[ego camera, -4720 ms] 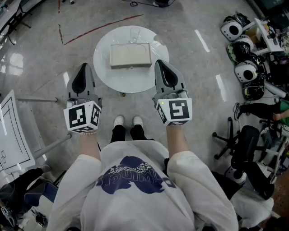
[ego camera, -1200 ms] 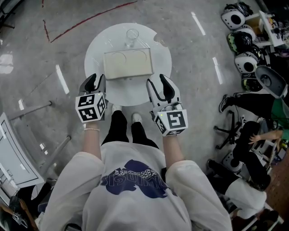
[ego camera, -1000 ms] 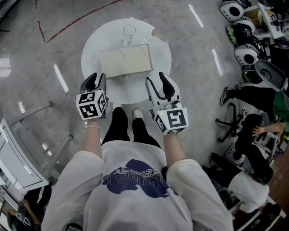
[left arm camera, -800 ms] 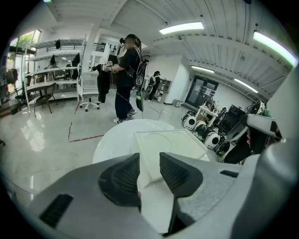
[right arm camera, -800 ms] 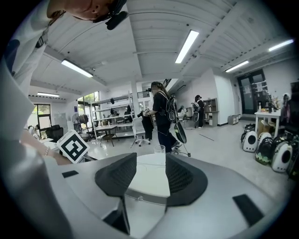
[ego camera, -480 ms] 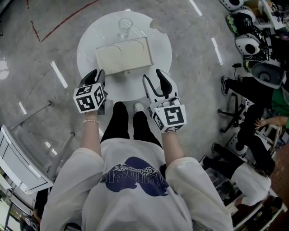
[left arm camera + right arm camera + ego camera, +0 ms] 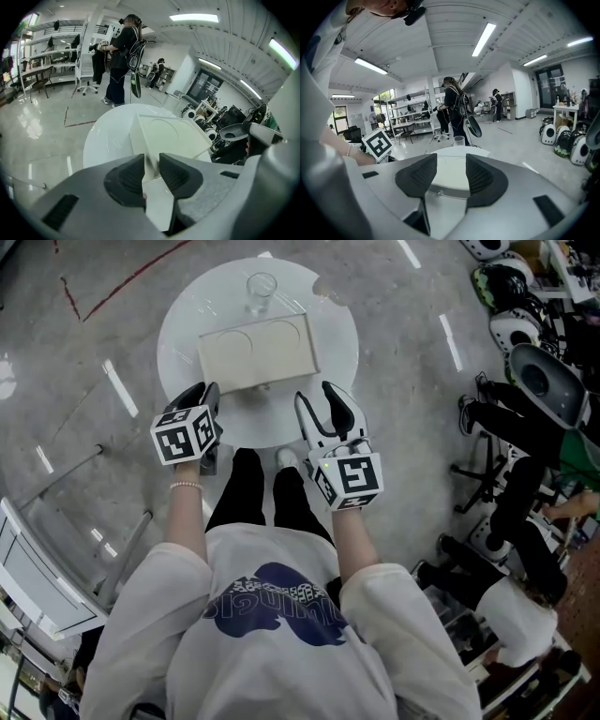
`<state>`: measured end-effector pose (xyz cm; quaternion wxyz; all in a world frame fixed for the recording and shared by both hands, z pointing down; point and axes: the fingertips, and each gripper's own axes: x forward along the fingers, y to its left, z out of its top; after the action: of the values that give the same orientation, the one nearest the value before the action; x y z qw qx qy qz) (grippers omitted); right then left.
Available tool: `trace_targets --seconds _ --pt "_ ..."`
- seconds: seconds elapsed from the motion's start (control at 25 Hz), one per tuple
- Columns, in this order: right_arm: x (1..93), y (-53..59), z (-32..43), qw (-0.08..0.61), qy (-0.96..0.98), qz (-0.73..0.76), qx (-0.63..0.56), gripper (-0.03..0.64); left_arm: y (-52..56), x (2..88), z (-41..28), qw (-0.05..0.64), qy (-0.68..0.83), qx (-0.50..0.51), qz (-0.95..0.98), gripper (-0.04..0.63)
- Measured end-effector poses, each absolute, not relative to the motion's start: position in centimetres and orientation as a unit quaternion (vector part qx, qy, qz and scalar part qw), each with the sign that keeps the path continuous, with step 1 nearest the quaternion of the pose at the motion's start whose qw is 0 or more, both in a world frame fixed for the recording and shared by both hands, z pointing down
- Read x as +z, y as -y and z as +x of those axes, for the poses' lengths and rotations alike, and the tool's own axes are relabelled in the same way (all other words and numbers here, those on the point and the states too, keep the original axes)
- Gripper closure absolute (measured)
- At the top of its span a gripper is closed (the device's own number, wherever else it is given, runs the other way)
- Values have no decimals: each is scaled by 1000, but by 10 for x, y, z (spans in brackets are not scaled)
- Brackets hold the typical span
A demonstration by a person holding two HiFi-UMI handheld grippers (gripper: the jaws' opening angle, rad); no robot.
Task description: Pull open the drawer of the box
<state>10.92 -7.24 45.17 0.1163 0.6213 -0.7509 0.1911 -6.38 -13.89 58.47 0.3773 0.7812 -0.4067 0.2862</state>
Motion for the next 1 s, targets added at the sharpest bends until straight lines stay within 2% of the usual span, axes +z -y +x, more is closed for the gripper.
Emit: trace_targets --seconds 0.32,1.0 --pt "488 70 108 174 732 614 237 436 140 588 -63 402 410 285 768 505" --pt "591 78 54 298 717 521 354 436 141 585 -65 423 415 282 755 506"
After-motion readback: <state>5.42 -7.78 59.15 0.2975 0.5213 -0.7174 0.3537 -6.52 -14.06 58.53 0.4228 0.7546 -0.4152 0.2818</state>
